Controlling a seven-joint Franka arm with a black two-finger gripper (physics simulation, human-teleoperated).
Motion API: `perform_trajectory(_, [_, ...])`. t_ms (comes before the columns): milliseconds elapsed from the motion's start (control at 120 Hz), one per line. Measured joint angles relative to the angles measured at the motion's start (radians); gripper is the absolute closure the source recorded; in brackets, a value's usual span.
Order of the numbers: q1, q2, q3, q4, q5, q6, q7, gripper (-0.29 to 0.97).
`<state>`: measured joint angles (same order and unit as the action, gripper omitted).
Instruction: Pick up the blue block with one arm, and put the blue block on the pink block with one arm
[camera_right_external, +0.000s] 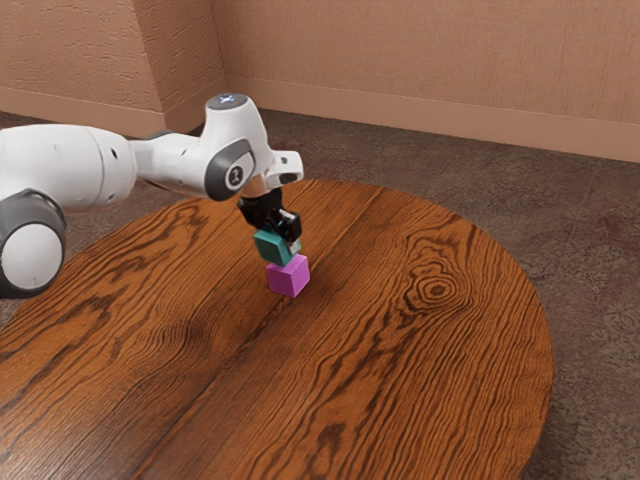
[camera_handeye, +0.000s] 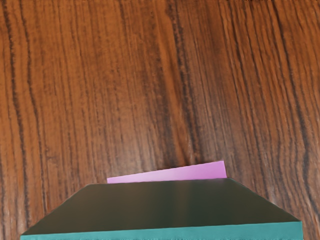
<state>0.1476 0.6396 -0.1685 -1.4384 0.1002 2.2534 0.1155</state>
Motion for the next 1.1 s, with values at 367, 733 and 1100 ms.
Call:
perform_trajectory(367, [-0.009,0.038,-0.002,0.029,-0.002,-0.005,0.016,0.30])
perform_trajectory(733, [-0.104,-0.553,0.029,-0.362,-0.037,-0.020,-0.007,0.06])
perform_trajectory(1100, [-0.110,-0.858,0.018,-0.447,-0.123,-0.386,-0.122,0.01])
